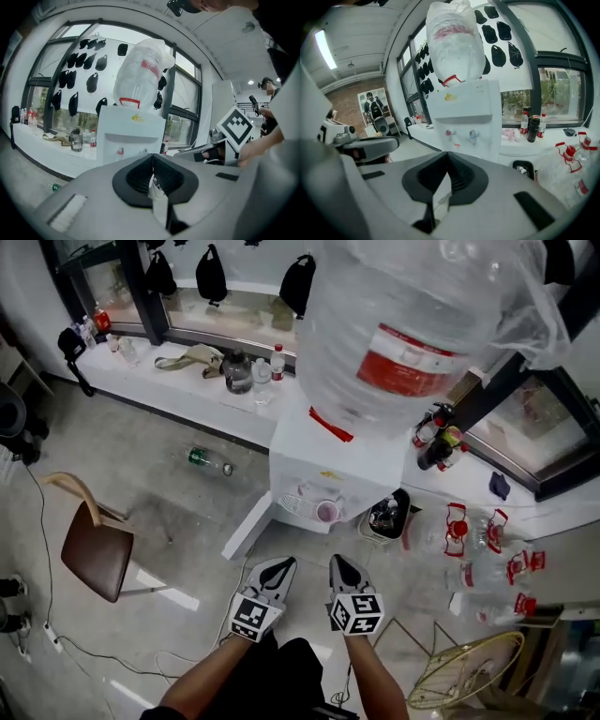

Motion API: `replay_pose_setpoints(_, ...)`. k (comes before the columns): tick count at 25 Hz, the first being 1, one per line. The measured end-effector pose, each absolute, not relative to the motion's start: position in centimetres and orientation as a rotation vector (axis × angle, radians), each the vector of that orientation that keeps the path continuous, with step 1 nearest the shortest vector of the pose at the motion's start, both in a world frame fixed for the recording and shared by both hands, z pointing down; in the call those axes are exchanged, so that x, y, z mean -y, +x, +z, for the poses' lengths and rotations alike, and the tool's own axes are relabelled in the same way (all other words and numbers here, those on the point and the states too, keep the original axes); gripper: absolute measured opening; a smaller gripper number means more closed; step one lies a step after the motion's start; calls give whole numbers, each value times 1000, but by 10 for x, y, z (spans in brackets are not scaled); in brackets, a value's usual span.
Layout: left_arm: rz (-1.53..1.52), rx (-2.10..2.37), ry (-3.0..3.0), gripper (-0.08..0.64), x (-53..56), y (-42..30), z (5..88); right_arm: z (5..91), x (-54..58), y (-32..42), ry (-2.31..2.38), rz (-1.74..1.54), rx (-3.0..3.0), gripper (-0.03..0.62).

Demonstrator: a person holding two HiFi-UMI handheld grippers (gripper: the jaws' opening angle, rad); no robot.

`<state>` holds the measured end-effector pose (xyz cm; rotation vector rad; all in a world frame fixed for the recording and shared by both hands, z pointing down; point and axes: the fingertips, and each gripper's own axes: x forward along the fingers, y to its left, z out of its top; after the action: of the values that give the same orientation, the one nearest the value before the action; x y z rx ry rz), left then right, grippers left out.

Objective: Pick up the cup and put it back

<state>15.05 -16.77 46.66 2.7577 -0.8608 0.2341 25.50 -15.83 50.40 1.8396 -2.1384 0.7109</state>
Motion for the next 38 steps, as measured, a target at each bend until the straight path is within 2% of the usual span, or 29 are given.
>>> replay_pose_setpoints(9,154,977,2717,6,71,111,263,309,51,216,1852,759,2229,-5)
replay_pose_setpoints(19,110,1067,2742,6,5,65,137,151,-43,190,2037,579,2235,-5)
replay_pose_setpoints(27,37,959,2831,6,-26,46,84,107,-89,165,2130,511,2179,-5)
replay_pose_setpoints(38,46,951,2841,6,-39,29,85,93,-115,150,2151,460,2160,-5)
